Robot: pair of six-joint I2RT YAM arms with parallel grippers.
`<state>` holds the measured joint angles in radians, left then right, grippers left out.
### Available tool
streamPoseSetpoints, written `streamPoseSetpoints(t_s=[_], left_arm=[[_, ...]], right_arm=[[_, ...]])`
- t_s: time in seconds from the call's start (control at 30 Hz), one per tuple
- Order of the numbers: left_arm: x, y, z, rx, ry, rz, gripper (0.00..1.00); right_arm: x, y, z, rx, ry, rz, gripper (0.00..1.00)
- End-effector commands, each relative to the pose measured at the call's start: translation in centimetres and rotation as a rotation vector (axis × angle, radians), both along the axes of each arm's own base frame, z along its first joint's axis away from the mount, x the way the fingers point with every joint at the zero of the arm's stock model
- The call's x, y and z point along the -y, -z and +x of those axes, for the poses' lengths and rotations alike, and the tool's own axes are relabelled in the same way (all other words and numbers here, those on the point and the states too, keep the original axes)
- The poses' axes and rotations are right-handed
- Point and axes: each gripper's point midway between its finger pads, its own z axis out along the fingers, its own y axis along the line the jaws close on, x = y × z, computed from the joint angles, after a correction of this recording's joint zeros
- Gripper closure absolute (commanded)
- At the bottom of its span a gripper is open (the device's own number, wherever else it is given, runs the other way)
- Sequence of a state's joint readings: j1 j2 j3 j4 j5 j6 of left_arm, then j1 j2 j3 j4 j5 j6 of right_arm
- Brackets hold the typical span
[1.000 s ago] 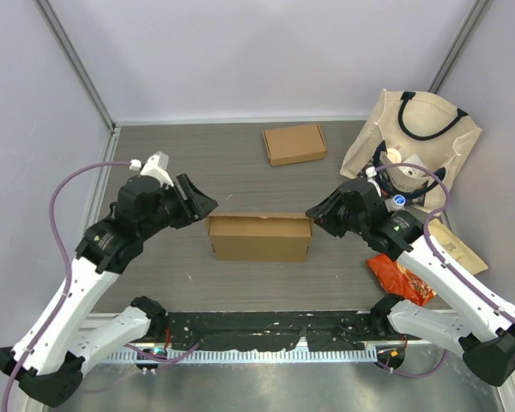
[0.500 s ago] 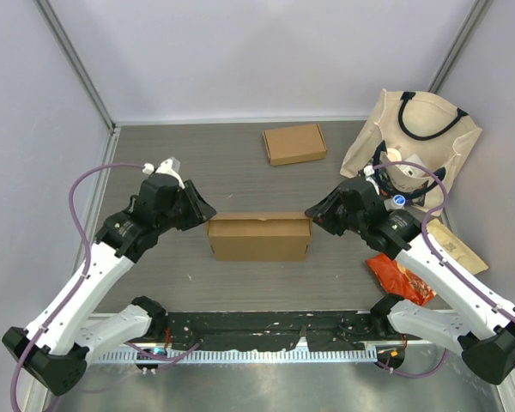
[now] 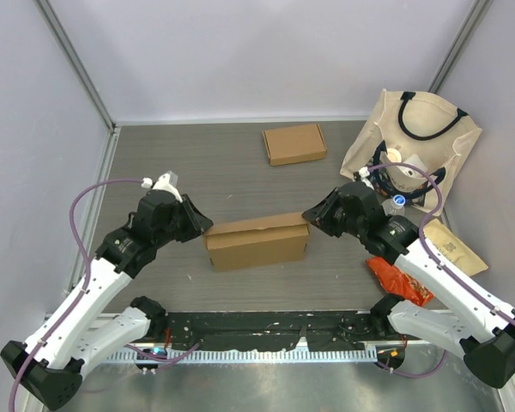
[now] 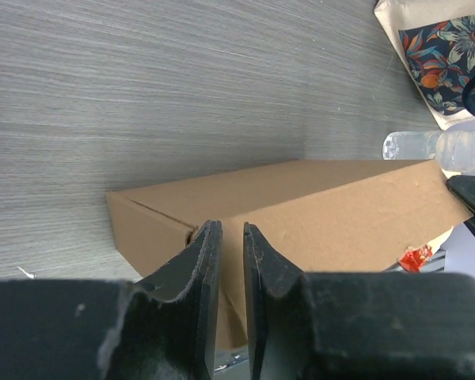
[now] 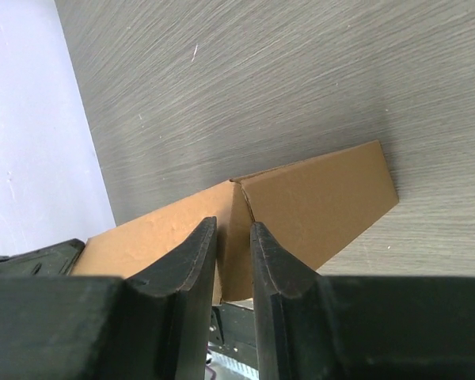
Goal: Fold the paper box
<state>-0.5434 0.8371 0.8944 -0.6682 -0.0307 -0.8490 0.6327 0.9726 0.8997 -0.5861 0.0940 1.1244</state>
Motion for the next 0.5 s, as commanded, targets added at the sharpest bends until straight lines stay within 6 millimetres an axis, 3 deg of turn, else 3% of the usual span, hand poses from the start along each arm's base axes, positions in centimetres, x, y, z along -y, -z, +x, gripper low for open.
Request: streamPoseSetpoints(t_s=[0.0,0.1,0.17,0.2,0.33,0.47], left_arm=[[0.7,0.1,-0.6,0.023,0.049,-0.039,0.8],[0.6,0.6,-0.7,0.046,0.076,-0.017,0.79],[0.9,0.6,-0.9,0.085,0.118,-0.018,0.79],[1.0,1.6,-1.3,0.074,0.142,-0.019,0.76],[1.1,2.1,-1.6,0.125,0.166,-0.032,0.68],[0.5,2.1,-1.8,0.141,0.174,0.006,0.53]], right_arm=[[0.5,2.0,-1.2,0.055,-0.128,-0.096,0.71],[0.8,2.3,-1.4,0.155,-0.207,-0.148,0.7],[1.6,3.8,-1.8,0.179,-0.237,-0.209,0.69],[1.4,3.7,-1.5,0.214,-0.249,-0.208,0.69],[1.4,5.5,-1.8,0.284,-0.308,-0.234,0.68],[1.7,5.5,-1.2,0.321,-0.295,-0.263,0.66]])
